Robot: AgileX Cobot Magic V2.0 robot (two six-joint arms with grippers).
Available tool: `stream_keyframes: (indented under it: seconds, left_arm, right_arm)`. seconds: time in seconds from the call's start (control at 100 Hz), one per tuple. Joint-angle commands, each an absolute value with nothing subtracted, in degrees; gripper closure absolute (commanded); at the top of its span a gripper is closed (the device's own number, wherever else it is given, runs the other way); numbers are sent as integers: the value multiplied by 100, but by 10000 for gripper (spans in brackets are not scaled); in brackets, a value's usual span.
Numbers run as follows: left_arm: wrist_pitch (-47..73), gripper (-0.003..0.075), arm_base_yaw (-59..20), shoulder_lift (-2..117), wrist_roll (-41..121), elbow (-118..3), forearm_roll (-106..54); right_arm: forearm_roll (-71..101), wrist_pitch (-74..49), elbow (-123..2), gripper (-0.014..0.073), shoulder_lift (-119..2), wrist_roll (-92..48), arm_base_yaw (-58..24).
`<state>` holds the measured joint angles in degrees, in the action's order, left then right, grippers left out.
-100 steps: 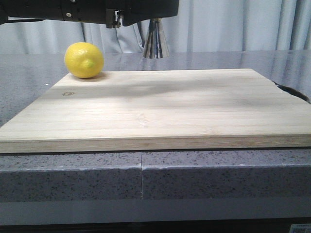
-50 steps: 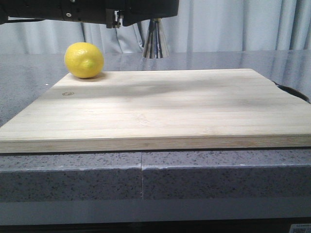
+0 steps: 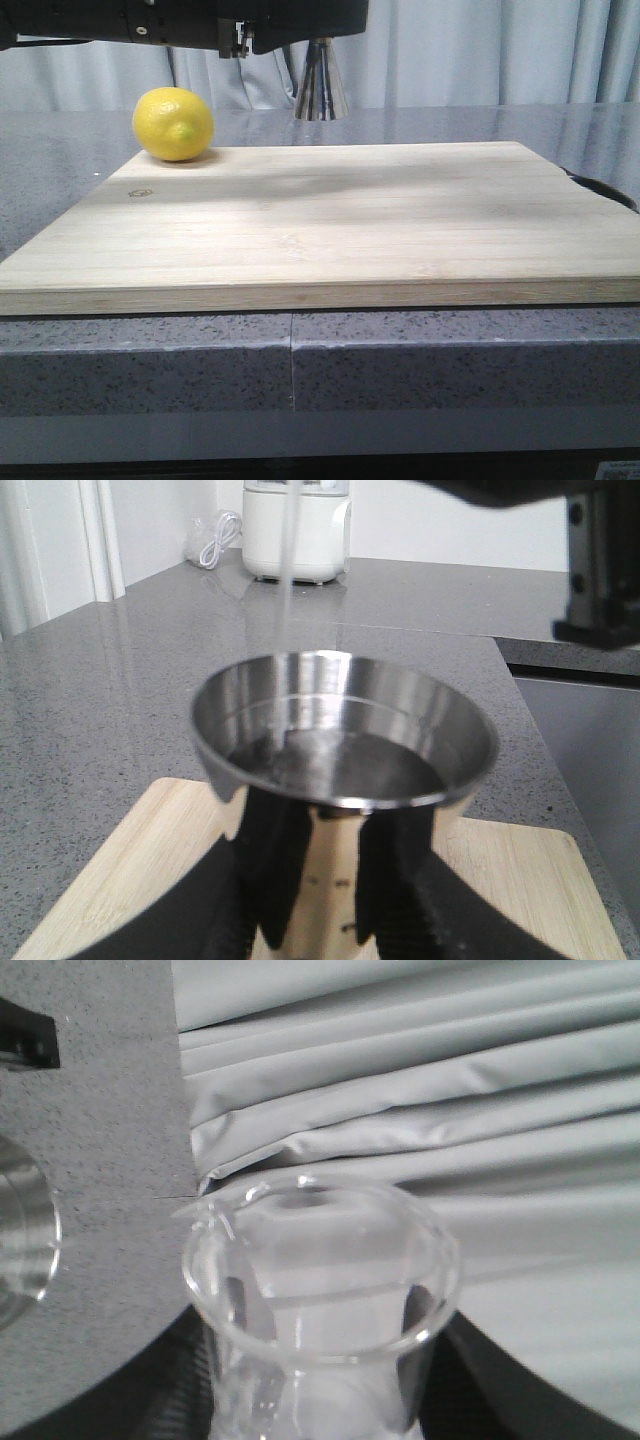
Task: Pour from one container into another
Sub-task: 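Tilt the beaker with the right gripper, pouring liquid into the jigger, then tilt the beaker upright and move it back down with the right gripper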
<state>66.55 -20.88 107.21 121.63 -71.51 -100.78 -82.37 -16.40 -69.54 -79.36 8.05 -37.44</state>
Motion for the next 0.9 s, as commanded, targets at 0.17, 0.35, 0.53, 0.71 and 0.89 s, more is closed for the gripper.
stream_keyframes:
  seconds: [0.17, 0.35, 0.53, 0.71, 0.89]
  left_arm:
    - [7269, 504, -2137, 10398, 12102, -7332, -10609]
    - [7269, 504, -2137, 10398, 12102, -7332, -10609]
    - [7269, 504, -2137, 10398, 12102, -7332, -10609]
    - [7269, 504, -2137, 10398, 12102, -7332, -10609]
    - [7269, 504, -2137, 10398, 12102, -7332, -10609]
  right_arm:
    - [-6877, -2053, -7180, 279, -7673, 1953, -3672]
    - [-6568, -1966, -6984, 279, -7407, 3541, -3190]
    - [-6568, -1070, -6068, 279, -6825, 4758, -2446]
    - [-6568, -304, -4993, 279, -6294, 5245, -1791]
    - [-6543, 206, -4249, 279, -6152, 5245, -1608]
